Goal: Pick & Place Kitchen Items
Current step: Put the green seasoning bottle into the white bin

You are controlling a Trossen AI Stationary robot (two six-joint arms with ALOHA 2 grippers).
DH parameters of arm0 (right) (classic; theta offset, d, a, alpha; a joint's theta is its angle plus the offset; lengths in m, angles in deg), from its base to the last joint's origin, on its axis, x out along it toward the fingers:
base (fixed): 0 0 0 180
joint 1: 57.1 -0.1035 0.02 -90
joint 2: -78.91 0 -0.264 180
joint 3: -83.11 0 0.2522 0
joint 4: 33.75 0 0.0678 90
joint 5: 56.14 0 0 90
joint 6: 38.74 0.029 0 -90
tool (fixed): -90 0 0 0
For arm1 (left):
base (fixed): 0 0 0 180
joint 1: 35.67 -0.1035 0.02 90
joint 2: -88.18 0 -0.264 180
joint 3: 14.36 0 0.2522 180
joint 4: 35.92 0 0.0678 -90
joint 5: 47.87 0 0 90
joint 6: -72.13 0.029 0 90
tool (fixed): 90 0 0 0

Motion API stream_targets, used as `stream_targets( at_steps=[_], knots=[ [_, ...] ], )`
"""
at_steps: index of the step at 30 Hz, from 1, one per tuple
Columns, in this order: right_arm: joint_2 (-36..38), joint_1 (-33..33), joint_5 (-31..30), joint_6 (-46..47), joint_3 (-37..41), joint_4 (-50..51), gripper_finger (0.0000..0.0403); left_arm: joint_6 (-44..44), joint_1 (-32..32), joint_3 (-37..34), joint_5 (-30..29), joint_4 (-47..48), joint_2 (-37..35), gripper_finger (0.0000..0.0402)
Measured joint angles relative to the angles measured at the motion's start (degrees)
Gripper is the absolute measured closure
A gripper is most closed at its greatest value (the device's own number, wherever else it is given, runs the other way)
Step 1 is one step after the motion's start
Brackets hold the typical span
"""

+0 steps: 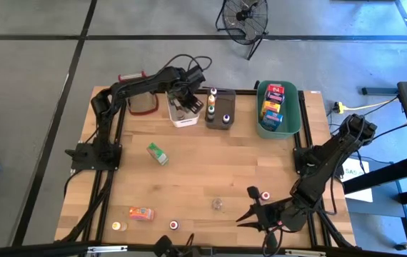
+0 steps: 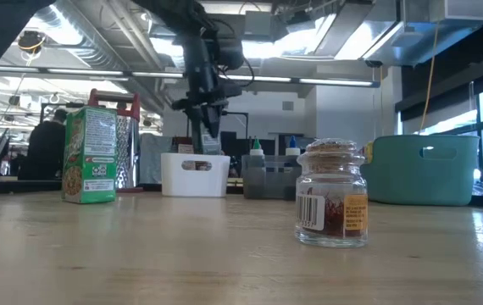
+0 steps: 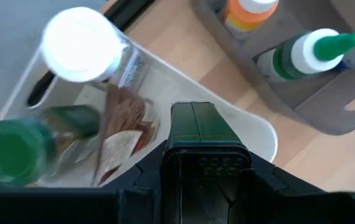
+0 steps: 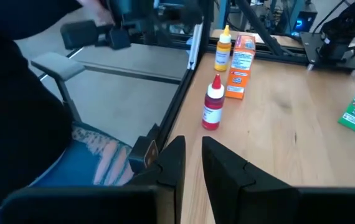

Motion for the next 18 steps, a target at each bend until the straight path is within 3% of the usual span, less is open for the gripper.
stream_targets(
  at_steps=[18],
  knots=[
    [-0.72, 0.02, -1.43, 2.87, 0.0, 0.09, 0.0345, -0.74, -2.48, -4.24, 3.32, -4.17, 0.11, 0.0272]
  ],
)
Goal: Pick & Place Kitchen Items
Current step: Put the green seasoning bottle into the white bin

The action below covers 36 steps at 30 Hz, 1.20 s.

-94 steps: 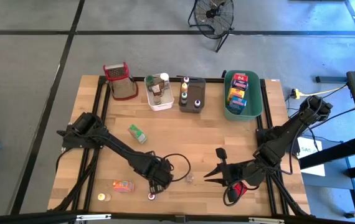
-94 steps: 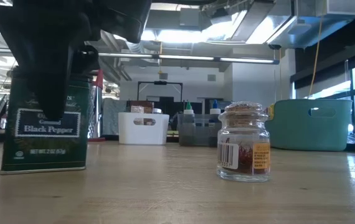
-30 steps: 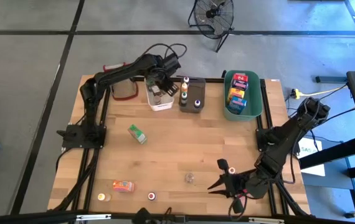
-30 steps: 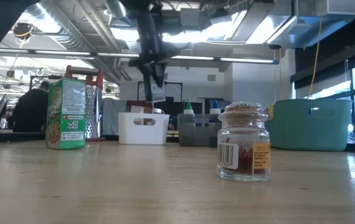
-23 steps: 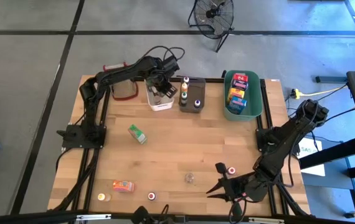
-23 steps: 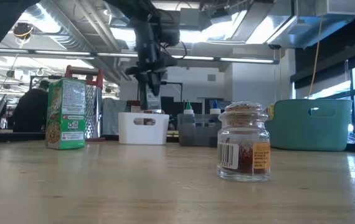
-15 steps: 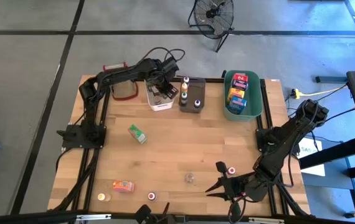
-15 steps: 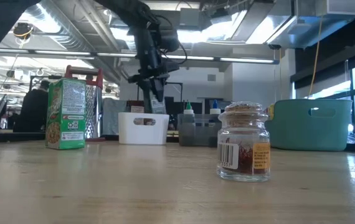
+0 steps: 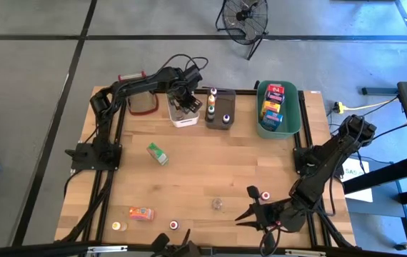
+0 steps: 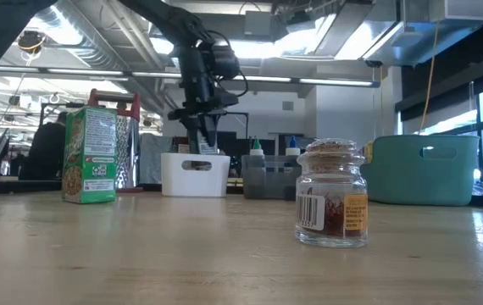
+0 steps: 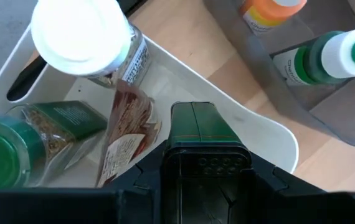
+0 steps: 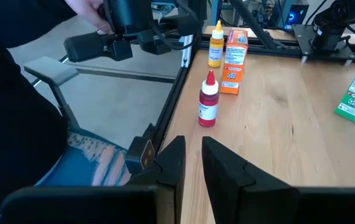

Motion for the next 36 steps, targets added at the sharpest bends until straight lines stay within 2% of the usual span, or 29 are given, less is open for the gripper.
stream_targets(
  at_steps=[10, 20, 25, 29, 36],
  knots=[
    [0.0, 0.0, 0.02, 0.06, 0.0, 0.0, 0.0345, -0.2, 0.31, 0.0, 0.18, 0.47, 0.54, 0.0271],
    [0.0, 0.0, 0.02, 0.71, 0.0, 0.02, 0.0345, -0.01, 0.66, 0.0, 0.19, -0.08, 5.75, 0.0268],
    [0.0, 0.0, 0.02, 1.11, 0.0, 0.04, 0.0345, 1.17, 0.66, 0.01, 1.18, -2.1, 6.05, 0.0266],
    [0.0, 0.0, 0.03, 1.11, 0.0, 0.05, 0.0345, 1.5, 0.66, 0.11, 2.56, -1.77, 6.05, 0.0248],
    [0.0, 0.0, 0.04, 1.77, 0.0, 0.08, 0.0345, 4.02, 1.08, 0.17, 3.41, -1.88, 6.01, 0.0188]
  ],
)
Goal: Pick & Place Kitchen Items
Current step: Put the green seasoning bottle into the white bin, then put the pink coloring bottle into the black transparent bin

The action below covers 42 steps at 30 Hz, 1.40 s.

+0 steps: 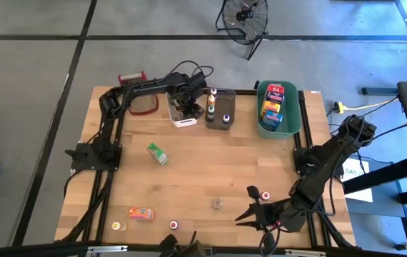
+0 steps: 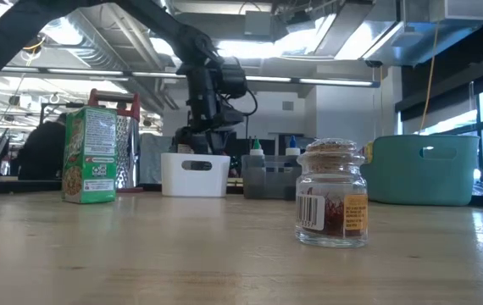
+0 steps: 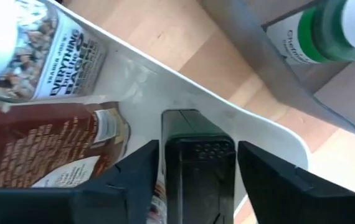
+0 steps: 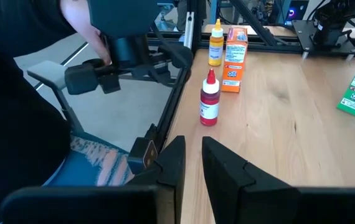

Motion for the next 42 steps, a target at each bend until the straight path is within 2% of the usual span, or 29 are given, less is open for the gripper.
stream_targets(
  at_steps=[3, 8, 14, 19, 23, 28, 36, 39, 42],
  knots=[
    [0.0, 0.0, 0.02, 0.07, 0.0, -0.01, 0.0345, 2.21, 0.03, 0.0, 1.81, 0.0, 0.0, 0.0161],
    [0.0, -0.02, 0.02, 0.13, 0.0, 0.0, 0.0345, 7.48, -0.23, 0.36, 8.17, 0.27, 0.0, 0.0119],
    [0.0, -0.02, 0.02, 0.13, 0.0, 0.22, 0.0345, 2.16, -1.71, 4.38, 8.57, 1.66, -0.16, 0.0095],
    [0.0, -0.02, 0.02, 0.13, 0.0, 0.72, 0.0345, 1.49, -1.32, 10.91, 8.11, 8.29, -0.44, 0.0094],
    [0.0, -0.02, 0.04, 0.1, 0.0, 1.71, 0.0345, -1.48, 0.25, 16.65, 4.82, 13.26, -0.82, 0.0094],
    [0.0, -0.03, 1.01, -1.71, 0.0, 2.25, 0.0345, -0.7, 5.04, 21.91, 0.01, 18.57, -4.21, 0.0094],
    [0.0, 0.04, 0.98, -9.12, 0.0, 2.57, 0.0345, -0.48, 17.32, 22.45, -12.15, 29.85, -13.08, 0.0093],
    [0.0, 0.04, 0.17, -9.28, 0.0, 2.04, 0.0345, -3.54, 22.25, 22.31, -19.67, 36.42, -15.68, 0.0093],
    [0.0, 0.04, -0.06, -6.86, 0.0, 0.66, 0.0345, -4.41, 26.89, 20.33, -25.11, 36.03, -19.64, 0.0093]
  ],
)
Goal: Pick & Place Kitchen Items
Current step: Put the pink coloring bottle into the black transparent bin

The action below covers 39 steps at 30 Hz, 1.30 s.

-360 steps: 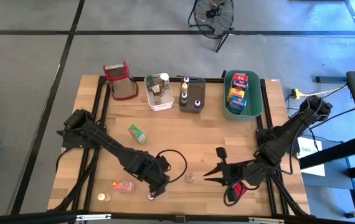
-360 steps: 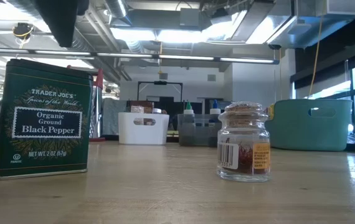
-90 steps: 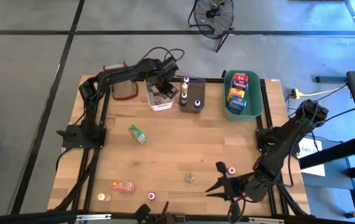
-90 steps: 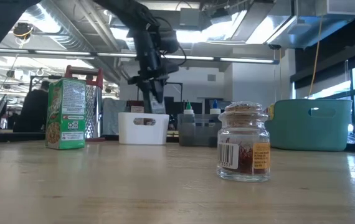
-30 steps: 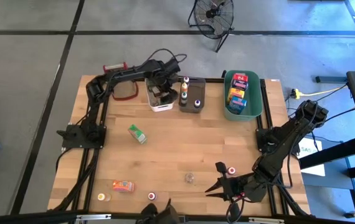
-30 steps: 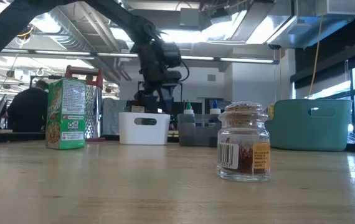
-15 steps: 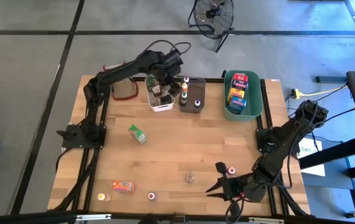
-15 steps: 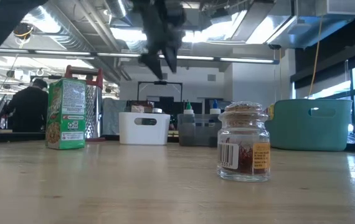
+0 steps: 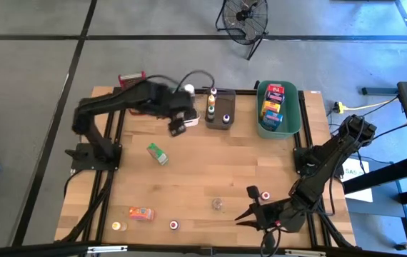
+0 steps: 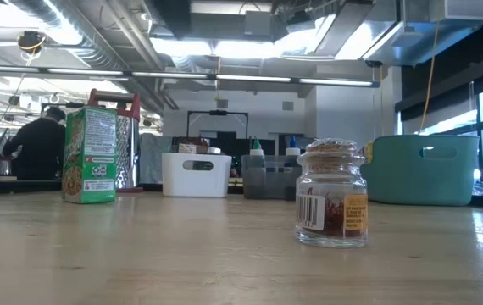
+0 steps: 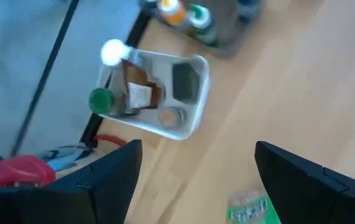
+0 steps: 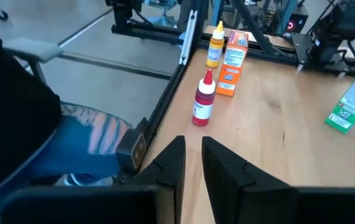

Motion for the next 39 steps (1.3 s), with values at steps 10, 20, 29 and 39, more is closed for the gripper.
stream_targets(
  at_steps=[10, 20, 29, 39],
  knots=[
    [0.0, 0.04, 0.6, 0.56, -0.02, 1.98, 0.0345, -5.05, 13.9, -18.83, -10.41, -2.88, -16.29, 0.0093],
    [0.02, 3.06, -1.38, 9.37, -0.5, 8.38, 0.0345, -7.92, 18.88, -44.42, -7.09, -24.43, -30.34, 0.0093],
    [0.11, 5.64, -1.07, 9.39, -3.59, 13.76, 0.0345, -6.97, 18.22, -46.54, -5.75, -26.58, -33.74, 0.0093],
    [0.13, 5.99, -1.08, 4.67, -3.65, 13.94, 0.0345, -11.21, 18.52, -46.54, -5.33, -26.63, -34.28, 0.0093]
  ],
)
